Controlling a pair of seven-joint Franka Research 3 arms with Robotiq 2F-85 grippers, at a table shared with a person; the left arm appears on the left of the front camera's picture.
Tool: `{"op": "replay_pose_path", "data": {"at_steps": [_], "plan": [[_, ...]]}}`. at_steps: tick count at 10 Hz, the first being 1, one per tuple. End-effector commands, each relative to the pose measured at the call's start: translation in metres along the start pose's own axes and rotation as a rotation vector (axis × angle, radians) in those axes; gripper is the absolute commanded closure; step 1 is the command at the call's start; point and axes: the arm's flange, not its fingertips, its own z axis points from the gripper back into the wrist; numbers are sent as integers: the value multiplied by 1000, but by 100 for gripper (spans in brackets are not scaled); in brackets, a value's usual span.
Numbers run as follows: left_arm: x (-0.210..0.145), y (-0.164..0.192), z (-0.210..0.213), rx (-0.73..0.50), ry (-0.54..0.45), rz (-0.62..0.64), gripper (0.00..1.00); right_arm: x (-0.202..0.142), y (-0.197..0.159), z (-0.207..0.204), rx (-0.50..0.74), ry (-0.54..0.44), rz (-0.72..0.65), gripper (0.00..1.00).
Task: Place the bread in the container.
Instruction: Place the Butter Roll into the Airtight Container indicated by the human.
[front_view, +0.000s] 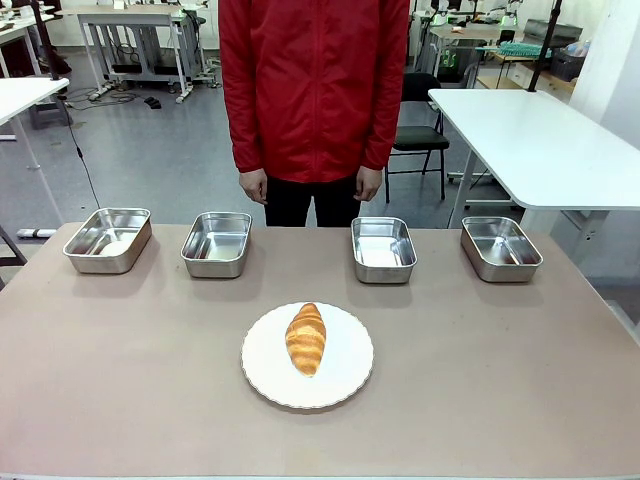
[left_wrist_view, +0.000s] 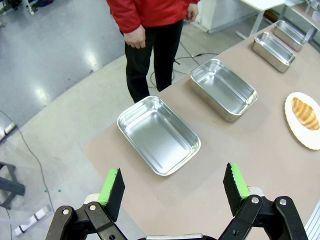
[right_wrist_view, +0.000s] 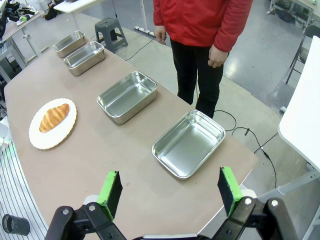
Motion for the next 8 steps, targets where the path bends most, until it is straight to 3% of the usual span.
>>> {"op": "replay_pose_path", "data": {"at_steps": [1, 8], "plan": [[1, -1, 0, -5, -20, 9, 0, 1, 0, 0, 3, -6, 2, 0], [1, -1, 0, -5, -20, 9, 0, 1, 0, 0, 3, -6, 2, 0]]}}
